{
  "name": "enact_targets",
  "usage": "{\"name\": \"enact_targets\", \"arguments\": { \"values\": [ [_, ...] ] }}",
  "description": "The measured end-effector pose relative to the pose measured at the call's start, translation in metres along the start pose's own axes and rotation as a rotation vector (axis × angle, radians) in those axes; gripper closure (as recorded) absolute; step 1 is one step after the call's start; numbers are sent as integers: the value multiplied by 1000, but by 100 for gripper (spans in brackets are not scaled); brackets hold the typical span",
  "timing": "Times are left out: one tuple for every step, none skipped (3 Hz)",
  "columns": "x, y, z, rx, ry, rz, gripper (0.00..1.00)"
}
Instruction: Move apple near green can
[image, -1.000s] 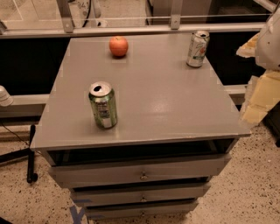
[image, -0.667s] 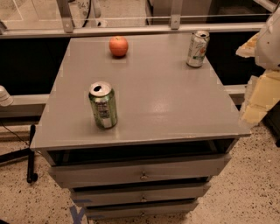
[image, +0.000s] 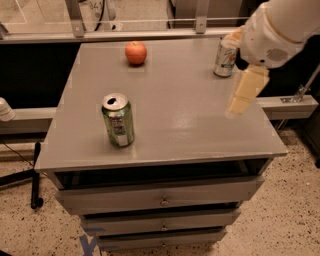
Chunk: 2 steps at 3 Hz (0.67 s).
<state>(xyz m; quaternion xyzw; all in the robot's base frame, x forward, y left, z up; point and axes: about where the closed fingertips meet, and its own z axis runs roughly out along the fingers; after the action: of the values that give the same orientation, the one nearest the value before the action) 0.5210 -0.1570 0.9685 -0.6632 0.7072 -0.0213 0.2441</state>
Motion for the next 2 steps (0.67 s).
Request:
{"name": "enact_targets", "arguments": {
  "values": [
    [-44,-47,46,27,-104,-82,0],
    [-86,-85,92,37,-169,-106,0]
  ]
}}
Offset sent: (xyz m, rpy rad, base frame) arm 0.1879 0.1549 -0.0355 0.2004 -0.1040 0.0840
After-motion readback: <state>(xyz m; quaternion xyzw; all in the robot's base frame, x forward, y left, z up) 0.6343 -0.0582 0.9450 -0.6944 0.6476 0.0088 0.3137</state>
